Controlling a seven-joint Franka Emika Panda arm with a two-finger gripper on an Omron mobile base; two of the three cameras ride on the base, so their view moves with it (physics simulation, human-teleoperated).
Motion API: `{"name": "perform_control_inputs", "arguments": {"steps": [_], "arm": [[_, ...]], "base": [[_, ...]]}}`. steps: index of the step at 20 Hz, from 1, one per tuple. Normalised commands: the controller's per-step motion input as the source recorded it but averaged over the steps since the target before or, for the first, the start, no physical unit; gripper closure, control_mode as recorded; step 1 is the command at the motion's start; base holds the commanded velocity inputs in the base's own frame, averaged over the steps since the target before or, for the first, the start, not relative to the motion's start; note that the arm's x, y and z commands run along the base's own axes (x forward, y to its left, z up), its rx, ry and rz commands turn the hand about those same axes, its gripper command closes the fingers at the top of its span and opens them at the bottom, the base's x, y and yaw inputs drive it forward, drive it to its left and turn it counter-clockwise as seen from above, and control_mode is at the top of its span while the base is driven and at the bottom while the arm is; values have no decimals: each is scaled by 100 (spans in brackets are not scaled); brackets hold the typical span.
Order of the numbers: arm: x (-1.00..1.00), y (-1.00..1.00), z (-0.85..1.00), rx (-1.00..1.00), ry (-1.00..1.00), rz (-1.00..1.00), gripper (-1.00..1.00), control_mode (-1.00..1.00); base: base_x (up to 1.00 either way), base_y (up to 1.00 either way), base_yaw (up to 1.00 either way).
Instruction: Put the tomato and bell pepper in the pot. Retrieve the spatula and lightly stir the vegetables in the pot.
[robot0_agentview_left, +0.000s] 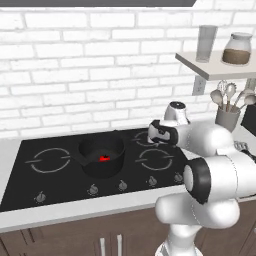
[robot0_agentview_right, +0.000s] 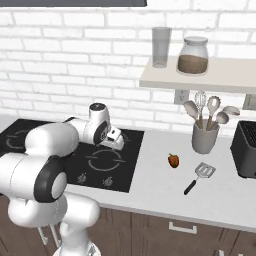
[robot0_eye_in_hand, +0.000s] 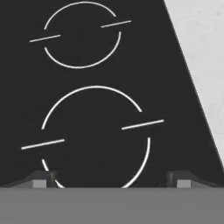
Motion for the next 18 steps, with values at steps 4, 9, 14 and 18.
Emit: {"name": "perform_control_inputs", "arguments": {"steps": [4,9,14,18], "arm": [[35,-100,-55,0,0,-8,-100,-100],[42,-100,-21,-1,3,-5,-100,-100],[3,-78,21,-8,9,-1,-100,-100],[0,-55,5,0,0,0,-100,-100]], "base": [[0,0,0],[0,0,0],[0,0,0],[0,0,0]]}}
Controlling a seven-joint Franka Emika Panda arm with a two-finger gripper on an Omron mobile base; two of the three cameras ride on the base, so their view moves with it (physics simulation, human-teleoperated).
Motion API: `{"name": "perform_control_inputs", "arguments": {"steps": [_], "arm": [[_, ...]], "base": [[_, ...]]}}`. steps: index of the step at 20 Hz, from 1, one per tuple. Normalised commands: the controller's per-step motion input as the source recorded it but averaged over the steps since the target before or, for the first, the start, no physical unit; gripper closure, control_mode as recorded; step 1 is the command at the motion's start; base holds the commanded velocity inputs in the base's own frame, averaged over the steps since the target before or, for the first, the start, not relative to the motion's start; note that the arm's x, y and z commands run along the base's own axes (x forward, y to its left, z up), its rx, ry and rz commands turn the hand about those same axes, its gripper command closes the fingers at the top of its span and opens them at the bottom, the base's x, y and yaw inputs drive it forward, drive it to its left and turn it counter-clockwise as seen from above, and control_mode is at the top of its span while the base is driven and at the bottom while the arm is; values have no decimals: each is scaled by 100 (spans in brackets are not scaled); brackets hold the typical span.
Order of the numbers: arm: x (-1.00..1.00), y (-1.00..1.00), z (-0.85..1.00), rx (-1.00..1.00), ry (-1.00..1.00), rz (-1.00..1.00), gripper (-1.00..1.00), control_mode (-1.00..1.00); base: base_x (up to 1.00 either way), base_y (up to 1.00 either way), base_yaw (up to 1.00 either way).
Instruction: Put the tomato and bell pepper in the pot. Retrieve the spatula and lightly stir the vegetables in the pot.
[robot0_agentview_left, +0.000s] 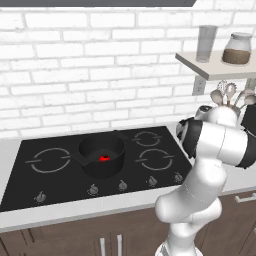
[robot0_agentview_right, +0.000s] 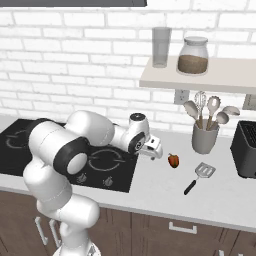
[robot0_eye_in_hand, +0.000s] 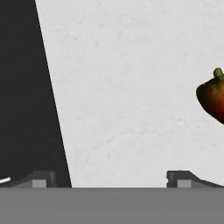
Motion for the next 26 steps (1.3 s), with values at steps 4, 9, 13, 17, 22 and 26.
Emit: {"name": "perform_control_inputs", "arguments": {"steps": [4,9,13,17,22,26], "arm": [[0,-44,1,0,0,0,-100,-100],[0,-37,8,0,0,0,-100,-100],[3,-36,5,0,1,0,-100,-100],[11,-27,8,0,3,0,-100,-100],[14,-39,0,0,4,0,-100,-100],[18,-39,0,0,2,0,-100,-100]], "base": [[0,0,0],[0,0,0],[0,0,0],[0,0,0],[0,0,0],[0,0,0]]}}
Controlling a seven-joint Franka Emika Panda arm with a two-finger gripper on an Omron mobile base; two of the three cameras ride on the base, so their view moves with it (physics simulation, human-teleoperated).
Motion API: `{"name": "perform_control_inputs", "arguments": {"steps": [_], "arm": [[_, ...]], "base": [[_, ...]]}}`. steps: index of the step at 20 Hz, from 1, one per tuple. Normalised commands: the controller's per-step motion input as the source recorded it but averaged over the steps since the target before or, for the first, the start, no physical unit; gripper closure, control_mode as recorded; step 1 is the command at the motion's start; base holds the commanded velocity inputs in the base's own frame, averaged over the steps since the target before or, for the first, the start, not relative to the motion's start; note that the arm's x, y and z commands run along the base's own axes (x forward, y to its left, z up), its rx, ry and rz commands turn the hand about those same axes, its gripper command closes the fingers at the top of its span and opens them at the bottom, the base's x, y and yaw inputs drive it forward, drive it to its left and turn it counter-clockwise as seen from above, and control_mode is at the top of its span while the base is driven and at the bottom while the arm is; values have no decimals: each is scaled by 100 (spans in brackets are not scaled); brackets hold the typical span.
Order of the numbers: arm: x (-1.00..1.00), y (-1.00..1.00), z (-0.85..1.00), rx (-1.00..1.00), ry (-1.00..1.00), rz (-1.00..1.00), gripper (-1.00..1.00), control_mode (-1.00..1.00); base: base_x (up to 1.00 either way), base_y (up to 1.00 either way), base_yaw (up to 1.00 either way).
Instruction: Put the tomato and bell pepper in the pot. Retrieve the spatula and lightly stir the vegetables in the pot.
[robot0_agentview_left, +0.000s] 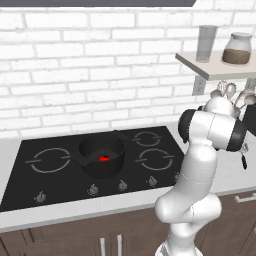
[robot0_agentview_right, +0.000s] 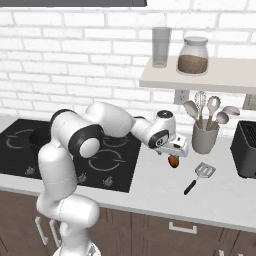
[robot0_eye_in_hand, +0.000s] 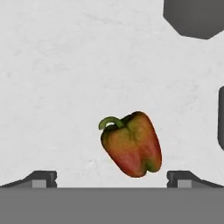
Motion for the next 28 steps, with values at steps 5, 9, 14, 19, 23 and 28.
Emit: {"name": "perform_control_inputs", "arguments": {"steps": [5,9,14,19,23,28], "arm": [[14,-30,0,0,0,0,-100,-100],[1,-11,-12,0,0,0,-100,-100],[-11,2,-19,0,0,0,-100,-100],[0,18,-14,0,0,1,-100,-100],[0,18,-17,0,0,0,-100,-100],[0,1,-15,0,0,0,-100,-100]], "base": [[0,0,0],[0,0,0],[0,0,0],[0,0,0],[0,0,0],[0,0,0]]}}
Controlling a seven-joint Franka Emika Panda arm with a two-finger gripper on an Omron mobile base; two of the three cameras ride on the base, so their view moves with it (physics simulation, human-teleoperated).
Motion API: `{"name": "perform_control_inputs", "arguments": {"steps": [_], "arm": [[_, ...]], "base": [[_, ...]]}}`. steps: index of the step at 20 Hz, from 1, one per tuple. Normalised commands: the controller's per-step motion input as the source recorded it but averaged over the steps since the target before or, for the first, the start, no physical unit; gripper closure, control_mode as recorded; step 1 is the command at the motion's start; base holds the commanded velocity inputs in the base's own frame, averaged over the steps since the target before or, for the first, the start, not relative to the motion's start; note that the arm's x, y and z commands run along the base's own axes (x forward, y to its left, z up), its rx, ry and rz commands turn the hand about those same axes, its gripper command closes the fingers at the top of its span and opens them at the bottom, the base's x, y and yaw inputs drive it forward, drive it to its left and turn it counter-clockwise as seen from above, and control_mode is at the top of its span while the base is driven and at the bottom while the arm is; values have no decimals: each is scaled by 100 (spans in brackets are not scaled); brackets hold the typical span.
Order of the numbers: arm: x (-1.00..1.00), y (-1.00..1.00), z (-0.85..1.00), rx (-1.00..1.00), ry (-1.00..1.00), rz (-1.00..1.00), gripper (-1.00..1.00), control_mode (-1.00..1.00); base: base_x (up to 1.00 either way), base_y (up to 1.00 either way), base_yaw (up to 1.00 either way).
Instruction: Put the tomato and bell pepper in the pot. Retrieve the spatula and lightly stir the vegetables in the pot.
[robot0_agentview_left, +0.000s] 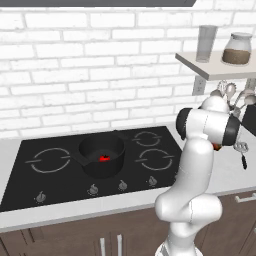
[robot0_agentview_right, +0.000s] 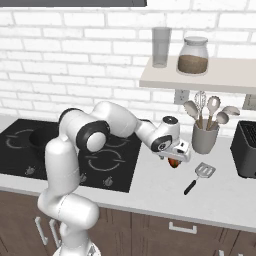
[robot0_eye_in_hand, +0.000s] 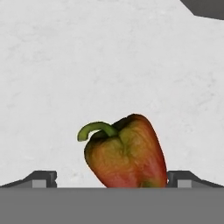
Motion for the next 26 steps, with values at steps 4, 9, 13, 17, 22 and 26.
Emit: {"name": "perform_control_inputs", "arguments": {"steps": [4,9,13,17,22,26], "arm": [[0,0,-15,0,0,0,-100,-100],[2,0,-21,-3,4,0,100,-100],[0,0,-6,-6,0,0,100,-100],[4,8,-19,-2,-2,0,100,-100],[-7,23,14,1,-11,0,100,-100],[-28,61,81,5,-9,0,100,-100]], "base": [[0,0,0],[0,0,0],[0,0,0],[0,0,0],[0,0,0],[0,0,0]]}}
